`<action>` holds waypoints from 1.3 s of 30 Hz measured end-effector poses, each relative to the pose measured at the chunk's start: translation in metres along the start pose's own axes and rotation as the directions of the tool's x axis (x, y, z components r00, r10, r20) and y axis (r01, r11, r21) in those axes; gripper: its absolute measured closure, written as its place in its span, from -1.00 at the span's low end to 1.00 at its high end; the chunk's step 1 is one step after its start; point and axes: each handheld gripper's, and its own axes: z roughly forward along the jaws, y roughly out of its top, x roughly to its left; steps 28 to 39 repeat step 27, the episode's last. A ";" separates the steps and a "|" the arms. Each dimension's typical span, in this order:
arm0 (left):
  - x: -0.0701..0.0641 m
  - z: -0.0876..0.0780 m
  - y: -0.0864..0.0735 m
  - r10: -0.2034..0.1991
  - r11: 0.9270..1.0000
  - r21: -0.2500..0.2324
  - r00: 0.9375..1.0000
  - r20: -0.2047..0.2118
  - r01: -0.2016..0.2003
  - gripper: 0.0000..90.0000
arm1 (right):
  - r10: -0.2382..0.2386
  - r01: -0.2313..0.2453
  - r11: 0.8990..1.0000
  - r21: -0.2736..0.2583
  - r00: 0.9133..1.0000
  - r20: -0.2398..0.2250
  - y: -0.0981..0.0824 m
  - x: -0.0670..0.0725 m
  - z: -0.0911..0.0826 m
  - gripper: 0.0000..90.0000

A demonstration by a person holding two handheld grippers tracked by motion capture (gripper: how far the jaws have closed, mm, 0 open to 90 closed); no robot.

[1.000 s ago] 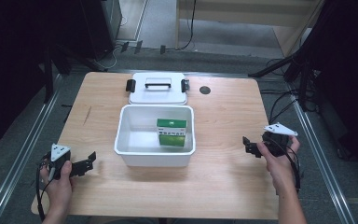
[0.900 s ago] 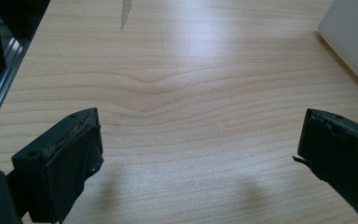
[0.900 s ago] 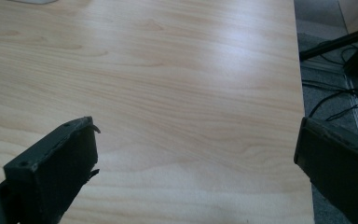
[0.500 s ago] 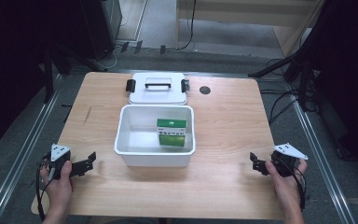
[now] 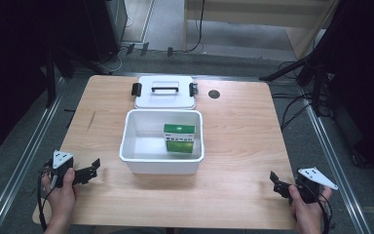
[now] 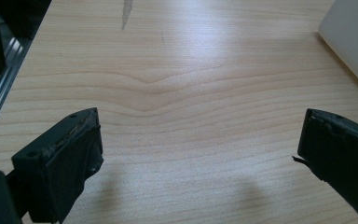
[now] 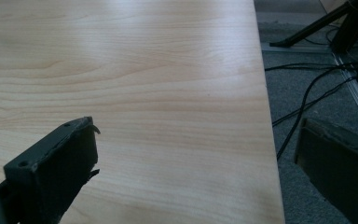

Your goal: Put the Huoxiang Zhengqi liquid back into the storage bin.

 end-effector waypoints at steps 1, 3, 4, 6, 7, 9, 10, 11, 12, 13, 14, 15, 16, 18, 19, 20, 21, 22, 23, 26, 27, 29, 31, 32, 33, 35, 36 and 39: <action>0.000 0.000 0.000 -0.001 1.000 0.002 1.000 -0.002 0.001 -0.99 | 0.016 -0.016 1.000 -0.007 1.000 0.000 -0.003 -0.002 -0.001 -1.00; 0.000 0.001 0.001 0.002 1.000 0.003 1.000 0.000 -0.002 -0.99 | 0.041 -0.041 0.999 -0.036 0.999 -0.010 -0.005 -0.004 -0.004 -1.00; 0.000 0.001 0.001 0.002 1.000 0.004 1.000 -0.003 -0.002 -0.99 | 0.056 -0.057 0.997 -0.047 0.998 -0.021 -0.005 -0.004 -0.006 -1.00; -0.001 0.001 0.001 0.004 1.000 0.006 1.000 -0.006 -0.004 -0.99 | 0.053 -0.054 0.997 -0.050 0.998 -0.022 -0.006 -0.004 -0.005 -1.00; -0.001 0.001 0.001 0.006 1.000 0.008 1.000 -0.007 -0.006 -0.99 | 0.047 -0.048 0.998 -0.047 0.999 -0.023 -0.007 -0.003 -0.004 -1.00; -0.002 0.001 0.001 0.009 1.000 0.009 1.000 -0.009 -0.009 -0.99 | 0.039 -0.040 0.998 -0.046 0.999 -0.022 -0.007 -0.002 -0.003 -1.00; -0.002 0.002 0.001 0.010 1.000 0.008 1.000 -0.010 -0.010 -0.99 | 0.032 -0.033 0.998 -0.047 0.999 -0.027 -0.007 -0.002 -0.003 -1.00; -0.002 0.002 0.001 0.009 1.000 0.008 1.000 -0.011 -0.009 -0.99 | 0.027 -0.029 0.998 -0.048 0.999 -0.031 -0.007 -0.002 -0.003 -1.00; -0.002 0.002 0.001 0.011 1.000 0.007 1.000 -0.010 -0.011 -0.99 | 0.028 -0.030 0.998 -0.047 0.999 -0.036 -0.007 -0.002 -0.003 -1.00; -0.002 0.002 0.001 0.011 1.000 0.007 1.000 -0.011 -0.011 -0.99 | 0.038 -0.040 0.998 -0.041 0.998 -0.058 -0.007 -0.003 -0.003 -1.00; -0.002 0.002 0.001 0.011 1.000 0.007 1.000 -0.012 -0.011 -0.99 | 0.043 -0.045 0.998 -0.041 0.997 -0.059 -0.007 -0.003 -0.003 -1.00; -0.002 0.002 0.001 0.010 1.000 0.010 1.000 -0.011 -0.010 -0.99 | 0.045 -0.047 0.998 -0.042 0.997 -0.058 -0.007 -0.004 -0.003 -1.00; -0.002 0.002 0.001 0.010 1.000 0.010 1.000 -0.011 -0.010 -0.99 | 0.045 -0.047 0.998 -0.042 0.997 -0.058 -0.007 -0.004 -0.003 -1.00; -0.002 0.002 0.001 0.013 1.000 0.010 1.000 -0.009 -0.013 -0.99 | 0.033 -0.035 0.999 -0.027 0.998 -0.052 -0.007 -0.002 -0.002 -1.00; -0.002 0.002 0.001 0.013 1.000 0.010 1.000 -0.009 -0.013 -0.99 | 0.033 -0.035 0.999 -0.027 0.998 -0.052 -0.007 -0.002 -0.002 -1.00; -0.001 0.002 0.001 0.011 1.000 0.007 1.000 -0.009 -0.011 -0.99 | 0.012 -0.013 1.000 -0.018 0.999 -0.045 -0.006 0.000 -0.001 -1.00; -0.001 0.002 0.001 0.011 1.000 0.007 1.000 -0.009 -0.011 -0.99 | 0.012 -0.013 1.000 -0.018 0.999 -0.045 -0.006 0.000 -0.001 -1.00; -0.001 0.002 0.001 0.012 1.000 0.008 1.000 -0.010 -0.012 -0.99 | 0.005 -0.005 1.000 -0.016 0.999 -0.044 -0.006 0.001 0.000 -1.00; -0.002 0.002 0.001 0.014 1.000 0.013 1.000 -0.012 -0.014 -0.99 | 0.004 -0.004 1.000 -0.004 0.999 -0.046 -0.006 0.002 0.000 -1.00; -0.002 0.003 0.001 0.016 1.000 0.011 1.000 -0.013 -0.016 -0.99 | 0.011 -0.011 1.000 0.001 0.999 -0.034 -0.006 0.001 0.001 -1.00; -0.002 0.003 0.001 0.015 1.000 0.012 1.000 -0.014 -0.015 -0.99 | 0.022 -0.022 1.000 0.004 0.999 -0.028 -0.005 0.000 0.001 -1.00; -0.002 0.003 0.001 0.015 1.000 0.012 1.000 -0.014 -0.015 -0.99 | 0.022 -0.022 1.000 0.004 0.999 -0.028 -0.005 0.000 0.001 -1.00; -0.002 0.003 0.001 0.015 1.000 0.012 1.000 -0.014 -0.015 -0.99 | 0.022 -0.022 1.000 0.004 0.999 -0.028 -0.005 0.000 0.001 -1.00; -0.002 0.003 0.001 0.015 1.000 0.012 1.000 -0.014 -0.015 -0.99 | 0.022 -0.022 1.000 0.004 0.999 -0.028 -0.005 0.000 0.001 -1.00; -0.002 0.003 0.001 0.015 1.000 0.012 1.000 -0.014 -0.015 -0.99 | 0.022 -0.022 1.000 0.004 0.999 -0.028 -0.005 0.000 0.001 -1.00; -0.002 0.003 0.001 0.015 1.000 0.012 1.000 -0.014 -0.015 -0.99 | 0.022 -0.022 1.000 0.004 0.999 -0.028 -0.005 0.000 0.001 -1.00; -0.002 0.003 0.001 0.015 1.000 0.012 1.000 -0.014 -0.015 -0.99 | 0.022 -0.022 1.000 0.004 0.999 -0.028 -0.005 0.000 0.001 -1.00; -0.002 0.003 0.001 0.015 1.000 0.012 1.000 -0.014 -0.015 -0.99 | 0.022 -0.022 1.000 0.004 0.999 -0.028 -0.005 0.000 0.001 -1.00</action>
